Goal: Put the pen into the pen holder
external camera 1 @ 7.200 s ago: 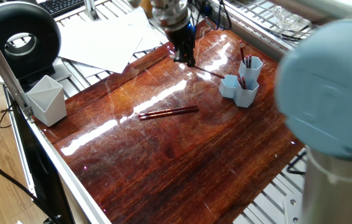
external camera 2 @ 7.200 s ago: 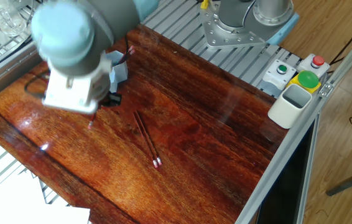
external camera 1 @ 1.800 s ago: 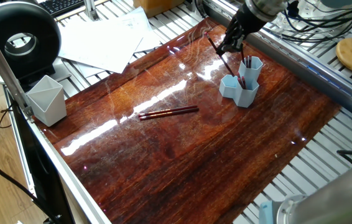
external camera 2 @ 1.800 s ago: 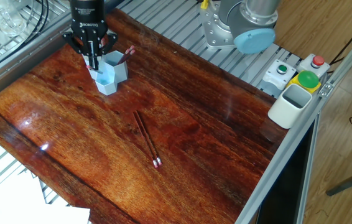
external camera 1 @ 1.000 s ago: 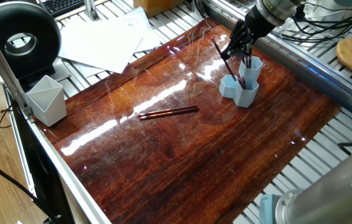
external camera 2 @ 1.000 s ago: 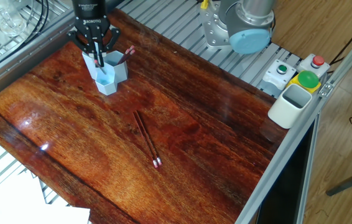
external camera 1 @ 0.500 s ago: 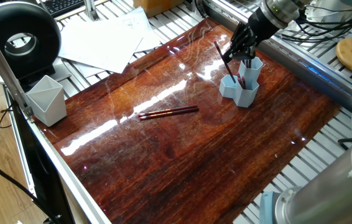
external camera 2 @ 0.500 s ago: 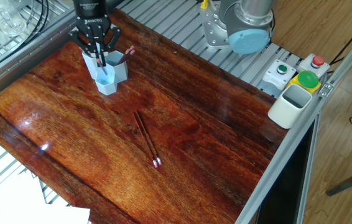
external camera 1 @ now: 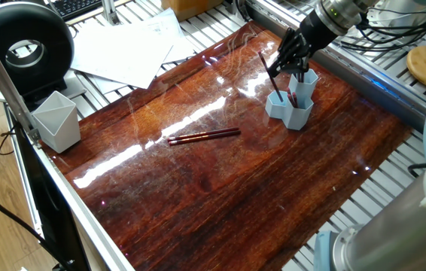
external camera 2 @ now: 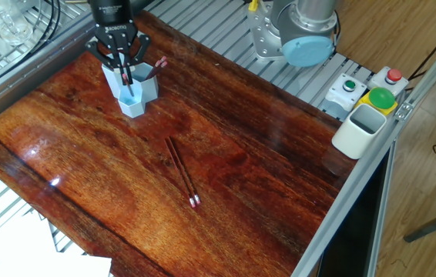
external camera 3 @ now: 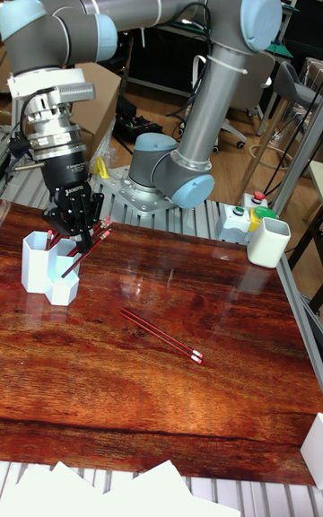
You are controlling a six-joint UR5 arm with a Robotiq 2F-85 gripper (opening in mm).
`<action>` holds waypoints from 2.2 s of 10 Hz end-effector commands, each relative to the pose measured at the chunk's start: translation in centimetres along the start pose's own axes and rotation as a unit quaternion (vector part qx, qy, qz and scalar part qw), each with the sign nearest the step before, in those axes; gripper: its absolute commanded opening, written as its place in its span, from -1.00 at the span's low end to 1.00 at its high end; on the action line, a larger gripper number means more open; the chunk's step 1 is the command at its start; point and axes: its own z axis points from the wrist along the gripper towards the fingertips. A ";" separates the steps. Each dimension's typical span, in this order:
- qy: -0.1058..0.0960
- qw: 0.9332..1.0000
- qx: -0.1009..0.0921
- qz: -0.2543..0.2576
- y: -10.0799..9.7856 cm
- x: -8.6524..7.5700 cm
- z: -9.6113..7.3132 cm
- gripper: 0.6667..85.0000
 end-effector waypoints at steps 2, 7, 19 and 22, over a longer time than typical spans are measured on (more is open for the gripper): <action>-0.018 1.000 -0.005 -0.009 -0.2 -0.5 0.2 -0.99; -0.024 1.000 -0.006 -0.015 -0.4 0.0 0.5 -0.99; -0.031 0.999 -0.006 -0.022 -0.6 0.4 0.9 -0.99; -0.032 0.999 -0.006 -0.026 -0.8 0.8 1.1 -0.99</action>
